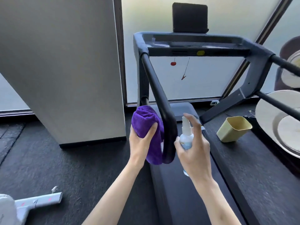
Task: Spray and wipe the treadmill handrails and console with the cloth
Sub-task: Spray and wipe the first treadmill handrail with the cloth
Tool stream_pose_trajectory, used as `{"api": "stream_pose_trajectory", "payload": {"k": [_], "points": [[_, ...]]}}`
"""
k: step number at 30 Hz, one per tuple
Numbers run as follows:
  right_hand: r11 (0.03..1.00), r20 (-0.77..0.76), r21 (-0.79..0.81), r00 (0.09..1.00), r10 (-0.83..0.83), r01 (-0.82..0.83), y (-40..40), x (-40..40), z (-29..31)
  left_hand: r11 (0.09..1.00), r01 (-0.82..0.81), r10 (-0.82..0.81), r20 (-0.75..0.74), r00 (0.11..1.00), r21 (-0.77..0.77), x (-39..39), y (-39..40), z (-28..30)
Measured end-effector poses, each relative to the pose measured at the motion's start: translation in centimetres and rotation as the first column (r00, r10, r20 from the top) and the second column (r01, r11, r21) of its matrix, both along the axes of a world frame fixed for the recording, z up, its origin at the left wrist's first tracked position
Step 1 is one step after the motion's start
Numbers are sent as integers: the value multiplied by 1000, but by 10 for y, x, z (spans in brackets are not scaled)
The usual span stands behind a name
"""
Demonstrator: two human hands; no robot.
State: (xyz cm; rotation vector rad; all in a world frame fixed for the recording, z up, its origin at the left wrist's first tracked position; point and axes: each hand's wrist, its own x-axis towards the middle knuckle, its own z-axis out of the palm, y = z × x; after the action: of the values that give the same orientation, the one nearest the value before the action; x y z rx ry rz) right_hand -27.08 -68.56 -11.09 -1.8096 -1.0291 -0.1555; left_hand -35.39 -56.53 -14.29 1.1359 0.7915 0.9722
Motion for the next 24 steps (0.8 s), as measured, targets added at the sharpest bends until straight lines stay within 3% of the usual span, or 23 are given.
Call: {"api": "stream_pose_trajectory", "payload": {"k": [8, 14, 24], "points": [[957, 18, -99, 962, -271, 272, 51, -77, -3, 957, 286, -291, -172, 941, -50, -59, 92, -5], [862, 20, -166, 876, -482, 478, 89, -120, -25, 919, 379, -393, -200, 898, -106, -77, 158, -15], [739, 8, -239, 762, -647, 630, 180, -89, -53, 821, 559, -570, -217, 793, -113, -22, 237, -32]]}}
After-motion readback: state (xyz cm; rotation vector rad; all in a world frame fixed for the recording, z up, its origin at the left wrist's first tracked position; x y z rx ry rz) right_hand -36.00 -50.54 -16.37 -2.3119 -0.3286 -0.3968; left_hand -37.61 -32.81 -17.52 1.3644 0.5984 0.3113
